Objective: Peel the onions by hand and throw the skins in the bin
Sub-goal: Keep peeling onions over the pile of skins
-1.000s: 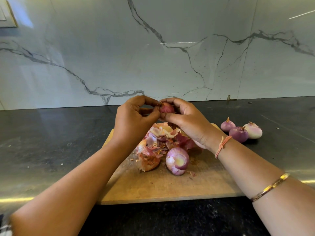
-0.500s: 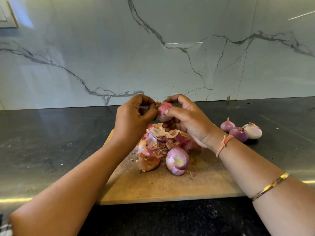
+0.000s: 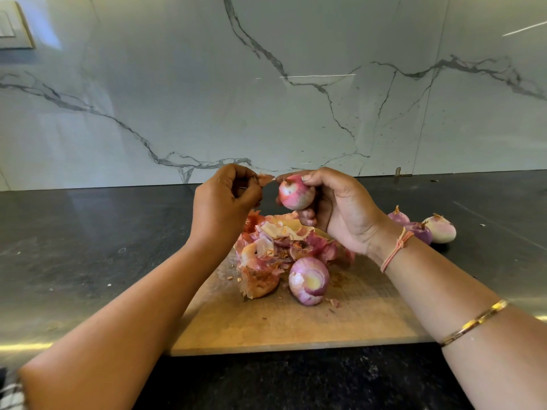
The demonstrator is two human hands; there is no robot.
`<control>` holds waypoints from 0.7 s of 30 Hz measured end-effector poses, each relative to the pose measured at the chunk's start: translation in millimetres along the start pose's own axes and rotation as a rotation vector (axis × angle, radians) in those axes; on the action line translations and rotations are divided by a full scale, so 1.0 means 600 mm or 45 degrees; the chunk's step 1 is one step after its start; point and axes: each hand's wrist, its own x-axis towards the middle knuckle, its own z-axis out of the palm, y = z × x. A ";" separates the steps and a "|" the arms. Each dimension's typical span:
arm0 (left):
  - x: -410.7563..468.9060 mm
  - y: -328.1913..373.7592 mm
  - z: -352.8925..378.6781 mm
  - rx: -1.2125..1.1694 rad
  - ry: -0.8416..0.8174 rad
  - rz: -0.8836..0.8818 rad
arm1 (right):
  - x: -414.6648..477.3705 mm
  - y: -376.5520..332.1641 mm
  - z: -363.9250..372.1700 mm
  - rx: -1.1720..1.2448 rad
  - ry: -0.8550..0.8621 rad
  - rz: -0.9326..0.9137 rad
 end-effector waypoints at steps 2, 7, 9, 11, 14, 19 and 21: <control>-0.001 0.001 0.001 0.019 -0.011 -0.009 | 0.000 0.000 -0.001 0.029 -0.005 0.023; -0.009 0.011 0.004 0.047 -0.115 0.080 | 0.002 -0.002 -0.003 0.095 0.035 -0.006; -0.011 0.013 0.004 0.019 -0.162 0.167 | 0.003 -0.002 -0.003 0.095 0.056 -0.005; -0.012 0.012 0.004 0.010 -0.194 0.251 | 0.003 -0.001 -0.001 0.095 0.087 -0.003; -0.013 0.012 0.006 0.035 -0.231 0.426 | 0.002 -0.001 0.000 0.096 0.099 -0.019; -0.009 0.007 0.006 0.150 -0.275 0.651 | 0.001 0.002 0.001 0.078 0.038 -0.042; -0.007 0.006 0.004 0.177 -0.284 0.678 | 0.001 0.003 0.002 0.028 0.022 -0.041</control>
